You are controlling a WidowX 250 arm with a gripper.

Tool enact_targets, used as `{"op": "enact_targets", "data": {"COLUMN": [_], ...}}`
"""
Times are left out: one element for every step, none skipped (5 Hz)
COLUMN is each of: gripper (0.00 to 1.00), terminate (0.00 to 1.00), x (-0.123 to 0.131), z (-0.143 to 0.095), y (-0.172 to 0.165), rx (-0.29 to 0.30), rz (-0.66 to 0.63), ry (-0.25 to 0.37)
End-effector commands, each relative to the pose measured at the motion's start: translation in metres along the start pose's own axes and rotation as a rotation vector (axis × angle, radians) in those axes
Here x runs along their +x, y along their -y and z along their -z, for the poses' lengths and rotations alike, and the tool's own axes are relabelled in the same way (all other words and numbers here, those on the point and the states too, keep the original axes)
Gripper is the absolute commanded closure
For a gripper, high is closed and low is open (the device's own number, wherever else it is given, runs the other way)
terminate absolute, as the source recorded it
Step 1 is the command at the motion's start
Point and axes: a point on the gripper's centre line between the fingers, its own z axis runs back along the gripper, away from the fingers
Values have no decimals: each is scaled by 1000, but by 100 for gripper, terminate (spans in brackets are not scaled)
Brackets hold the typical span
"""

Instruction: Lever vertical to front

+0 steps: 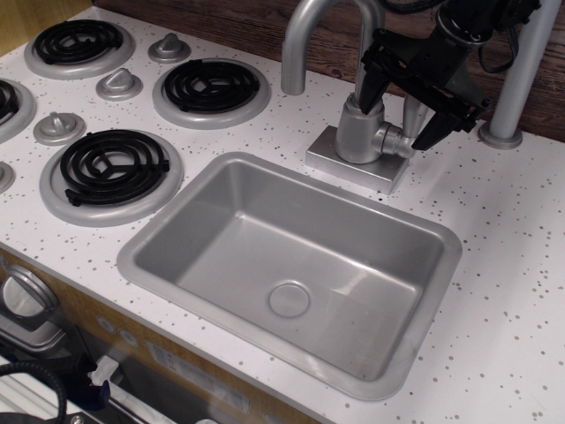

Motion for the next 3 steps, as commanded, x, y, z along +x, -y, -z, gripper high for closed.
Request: {"op": "enact_targets", "data": {"gripper": [0, 0, 0], "terminate": [0, 0, 0], "x": [0, 12, 22], "z": [0, -3, -11], "y": [0, -5, -5], "rx": [0, 8, 8], "rz": [0, -25, -32], "ry": [0, 114, 165]}}
